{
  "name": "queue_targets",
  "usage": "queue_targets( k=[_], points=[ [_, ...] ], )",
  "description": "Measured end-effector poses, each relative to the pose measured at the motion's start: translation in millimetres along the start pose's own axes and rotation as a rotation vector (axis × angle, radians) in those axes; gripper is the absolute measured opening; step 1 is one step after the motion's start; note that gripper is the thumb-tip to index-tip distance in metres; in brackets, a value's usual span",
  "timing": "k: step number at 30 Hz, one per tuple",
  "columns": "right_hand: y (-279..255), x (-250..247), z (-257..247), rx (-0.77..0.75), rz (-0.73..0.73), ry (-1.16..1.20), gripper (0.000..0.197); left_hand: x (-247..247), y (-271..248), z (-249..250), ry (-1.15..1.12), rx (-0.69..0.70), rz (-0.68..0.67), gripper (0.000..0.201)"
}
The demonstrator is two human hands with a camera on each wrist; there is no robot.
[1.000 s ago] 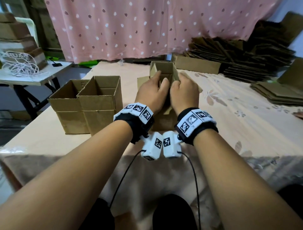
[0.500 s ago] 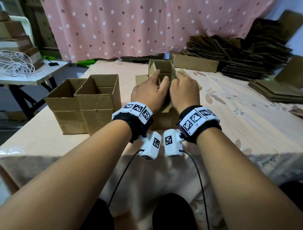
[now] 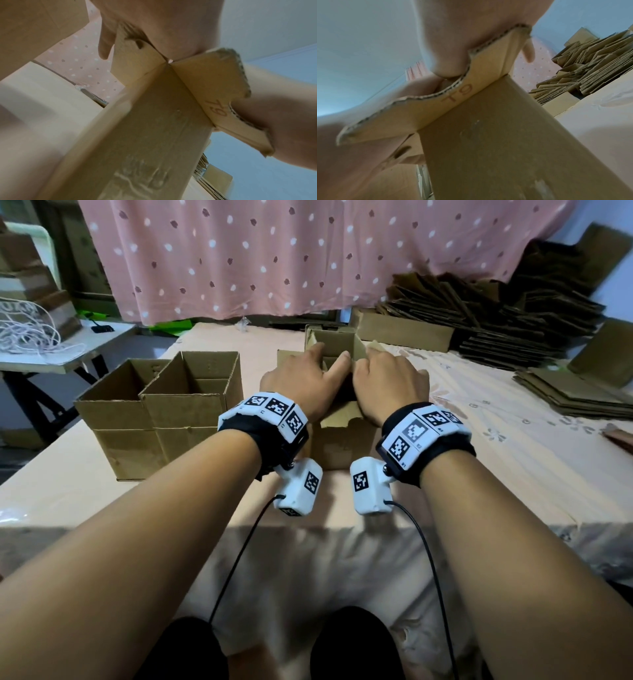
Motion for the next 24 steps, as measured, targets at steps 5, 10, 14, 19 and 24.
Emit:
queue_targets(
  k=[5, 10, 14, 19, 24],
  points=[
    [6.3, 0.9, 0.8, 0.029, -0.015, 0.039, 0.043, 3.3, 3.8, -0.7, -0.047, -0.036, -0.007, 0.062],
    [8.5, 4.0, 7.4, 0.056, -0.003, 0.078, 0.043, 5.1, 4.0, -1.8, -0.103, -0.047, 0.013, 0.057],
    [5.8, 3.2, 8.6, 0.052, 0.022, 0.091, 0.039, 7.0, 2.4, -2.7, -0.168, -0.062, 0.022, 0.055],
    [5.2, 5.1, 6.7, 0.045, 0.001, 0.079, 0.051, 5.7, -2.6, -3.9, -0.230, -0.077, 0.004, 0.051],
    [7.3, 6.2, 8.0, 0.055, -0.020, 0.044, 0.053, 3.6, -3.4, -5.1, -0.269, -0.072, -0.026, 0.059]
  ],
)
Point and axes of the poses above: each hand's wrist, its own y-axis towards the middle knuckle, its own x-axis out of the palm, z = x × y, the point moved 2 cm from there along y, towards the middle knuckle, and after that the axes turned 5 degrees about y, right-handed, at the moved point
